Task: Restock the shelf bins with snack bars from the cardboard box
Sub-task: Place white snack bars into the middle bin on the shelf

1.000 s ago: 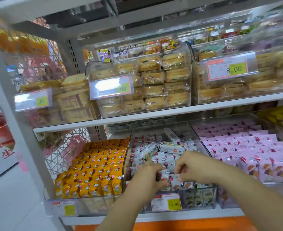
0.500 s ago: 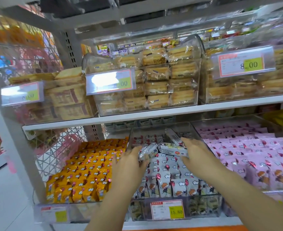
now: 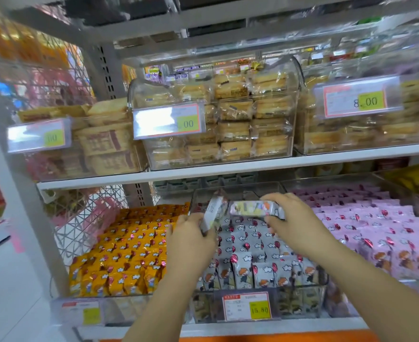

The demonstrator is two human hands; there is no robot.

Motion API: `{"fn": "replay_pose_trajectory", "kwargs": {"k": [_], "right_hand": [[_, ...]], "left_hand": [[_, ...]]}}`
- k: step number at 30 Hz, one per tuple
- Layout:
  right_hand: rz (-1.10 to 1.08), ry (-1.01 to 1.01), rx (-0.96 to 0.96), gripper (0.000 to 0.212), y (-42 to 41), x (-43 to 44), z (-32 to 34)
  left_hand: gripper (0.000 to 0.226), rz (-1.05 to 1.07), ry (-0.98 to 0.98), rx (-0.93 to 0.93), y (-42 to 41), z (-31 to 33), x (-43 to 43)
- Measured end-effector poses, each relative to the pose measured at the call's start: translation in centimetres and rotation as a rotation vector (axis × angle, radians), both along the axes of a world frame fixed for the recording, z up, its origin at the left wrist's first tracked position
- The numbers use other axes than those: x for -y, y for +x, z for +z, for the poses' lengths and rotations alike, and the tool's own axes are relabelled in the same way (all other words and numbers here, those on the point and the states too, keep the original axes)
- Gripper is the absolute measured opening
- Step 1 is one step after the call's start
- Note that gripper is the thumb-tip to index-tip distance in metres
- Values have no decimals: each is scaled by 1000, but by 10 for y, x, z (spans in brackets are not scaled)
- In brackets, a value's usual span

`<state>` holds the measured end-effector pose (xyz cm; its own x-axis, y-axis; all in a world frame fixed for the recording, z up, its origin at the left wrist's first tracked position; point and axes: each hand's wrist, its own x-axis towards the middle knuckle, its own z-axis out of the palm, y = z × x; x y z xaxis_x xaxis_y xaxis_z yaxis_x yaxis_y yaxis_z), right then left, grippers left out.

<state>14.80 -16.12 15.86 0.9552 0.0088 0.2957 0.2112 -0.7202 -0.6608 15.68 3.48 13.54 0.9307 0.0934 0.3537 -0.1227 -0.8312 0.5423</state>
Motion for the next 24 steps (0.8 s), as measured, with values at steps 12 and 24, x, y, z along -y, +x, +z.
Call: {"fn": "replay_pose_trajectory", "kwargs": {"k": [12,24], "right_hand": [[265,6,-45,37,-37,-43,15],[306,-247,-113,42,-26,-49,1]], "left_hand": [[35,-301,-110,-294,-46,28,-39],[51,-188,717,-271,-41,8,-30]]}}
